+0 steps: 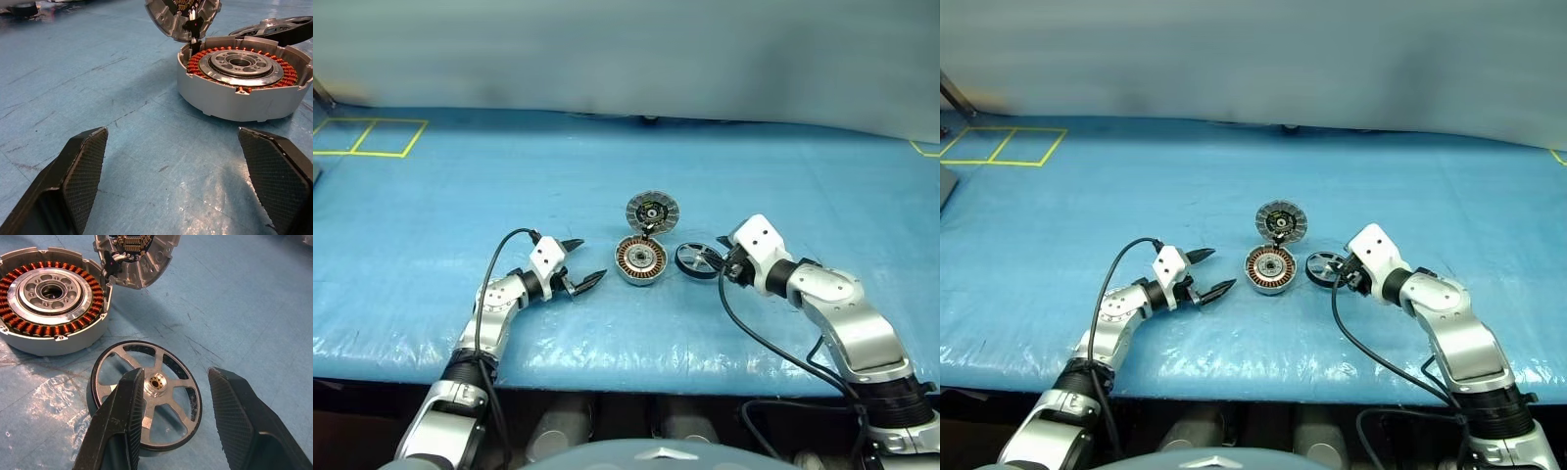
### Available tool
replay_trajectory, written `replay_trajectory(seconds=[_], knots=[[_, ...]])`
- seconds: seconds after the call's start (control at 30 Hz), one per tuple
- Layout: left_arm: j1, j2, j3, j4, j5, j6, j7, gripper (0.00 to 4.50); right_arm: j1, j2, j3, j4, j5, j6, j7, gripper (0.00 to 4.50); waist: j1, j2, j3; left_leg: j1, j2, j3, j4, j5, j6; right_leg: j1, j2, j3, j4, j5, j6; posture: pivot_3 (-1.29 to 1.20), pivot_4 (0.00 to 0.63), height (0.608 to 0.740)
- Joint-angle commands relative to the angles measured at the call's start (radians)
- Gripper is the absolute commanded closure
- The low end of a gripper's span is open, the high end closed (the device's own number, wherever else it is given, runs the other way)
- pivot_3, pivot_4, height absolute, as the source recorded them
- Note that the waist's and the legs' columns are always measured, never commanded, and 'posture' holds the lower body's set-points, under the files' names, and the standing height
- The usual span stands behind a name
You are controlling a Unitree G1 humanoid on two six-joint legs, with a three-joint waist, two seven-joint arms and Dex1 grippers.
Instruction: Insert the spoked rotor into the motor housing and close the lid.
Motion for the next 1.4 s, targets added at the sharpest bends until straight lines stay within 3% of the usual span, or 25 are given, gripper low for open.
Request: replay_trajectory(seconds=[0.03, 0.57, 0.87, 1.4], knots=[[0.003, 0.005, 0.004, -0.045, -0.002, 0.004, 0.003, 0.0, -0.023, 0.022, -0.001, 0.015, -0.01, 0.011, -0.022, 2.32, 0.001, 0.0, 0.0, 0.0, 0.0, 0.0, 0.0, 0.0, 0.0, 0.0, 0.0, 0.0, 0.0, 0.0, 0.0, 0.0, 0.15, 0.74], [0.007, 0.01, 0.003, -0.021, 0.011, 0.006, 0.006, 0.0, -0.018, 0.08, 0.042, 0.028, -0.04, 0.084, -0.069, 2.32, 0.0, 0.0, 0.0, 0.0, 0.0, 0.0, 0.0, 0.0, 0.0, 0.0, 0.0, 0.0, 0.0, 0.0, 0.0, 0.0, 0.15, 0.74], [0.015, 0.012, 0.005, -0.009, 0.017, 0.004, 0.009, 0.0, -0.028, 0.134, -0.011, -0.057, -0.004, 0.116, -0.112, 2.32, -0.001, 0.0, 0.0, 0.0, 0.0, 0.0, 0.0, 0.0, 0.0, 0.0, 0.0, 0.0, 0.0, 0.0, 0.0, 0.0, 0.15, 0.74], [0.033, 0.015, -0.001, -0.022, 0.022, 0.01, 0.011, 0.0, -0.048, 0.173, 0.086, -0.016, -0.095, 0.164, -0.192, 2.32, -0.003, 0.0, 0.0, 0.001, 0.0, 0.0, -0.001, 0.0, 0.0, -0.001, 0.0, 0.0, 0.0, 0.0, 0.0, 0.0, 0.15, 0.74]])
